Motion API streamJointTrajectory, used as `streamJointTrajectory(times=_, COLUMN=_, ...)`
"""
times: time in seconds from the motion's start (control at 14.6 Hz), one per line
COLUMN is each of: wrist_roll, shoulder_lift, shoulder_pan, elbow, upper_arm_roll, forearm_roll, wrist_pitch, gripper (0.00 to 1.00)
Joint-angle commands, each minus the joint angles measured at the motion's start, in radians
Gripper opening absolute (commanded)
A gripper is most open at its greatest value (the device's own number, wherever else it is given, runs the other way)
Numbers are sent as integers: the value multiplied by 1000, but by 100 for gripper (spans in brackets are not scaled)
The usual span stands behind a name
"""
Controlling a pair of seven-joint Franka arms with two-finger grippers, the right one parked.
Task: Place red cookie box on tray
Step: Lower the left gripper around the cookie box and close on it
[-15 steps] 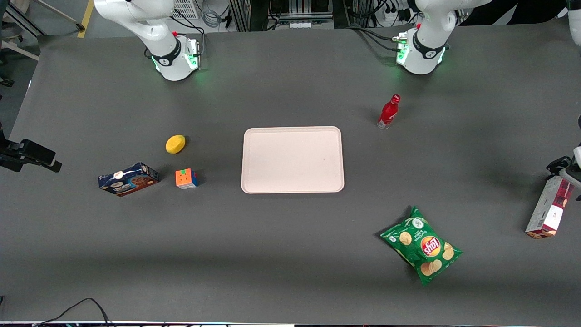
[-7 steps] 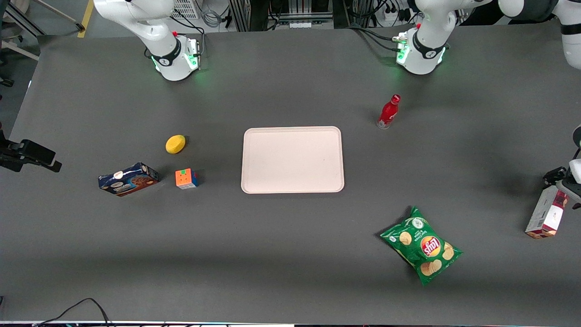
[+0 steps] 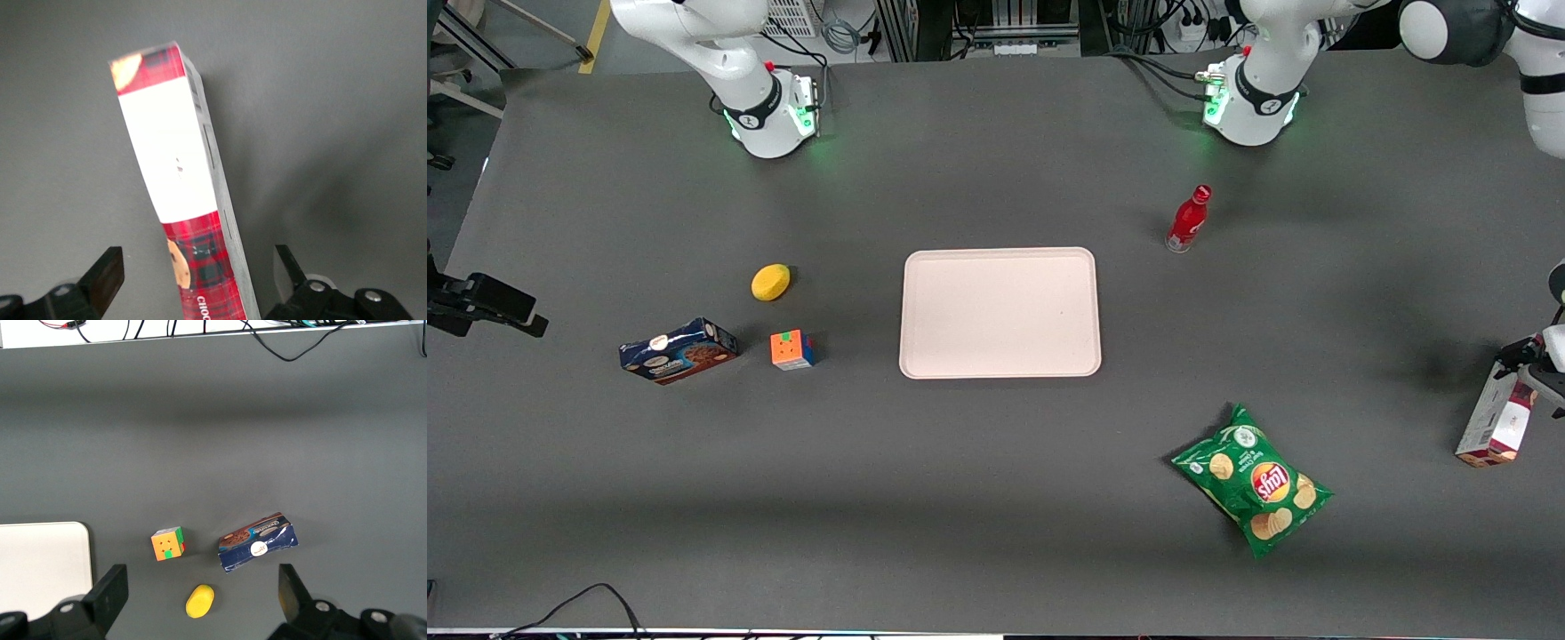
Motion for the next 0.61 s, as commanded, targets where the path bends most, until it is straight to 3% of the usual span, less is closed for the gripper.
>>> streamJointTrajectory(times=0.0, wrist_roll=21, shoulder_lift=39, shoulder_pan=12, elbow=25, upper_arm_roll=8, forearm_roll=-23, wrist_pitch=0, gripper=100)
streamJointTrajectory(times=0.34, wrist_roll=11, shoulder_lift=70, shoulder_pan=11, elbow=22, upper_arm_roll=8, forearm_roll=-56, wrist_pitch=3, gripper=99)
streamJointTrajectory(times=0.55, wrist_roll=10, shoulder_lift=76, shoulder_pan=11, elbow=22, upper_arm_roll=6, forearm_roll=-57, wrist_pitch=3, gripper=74)
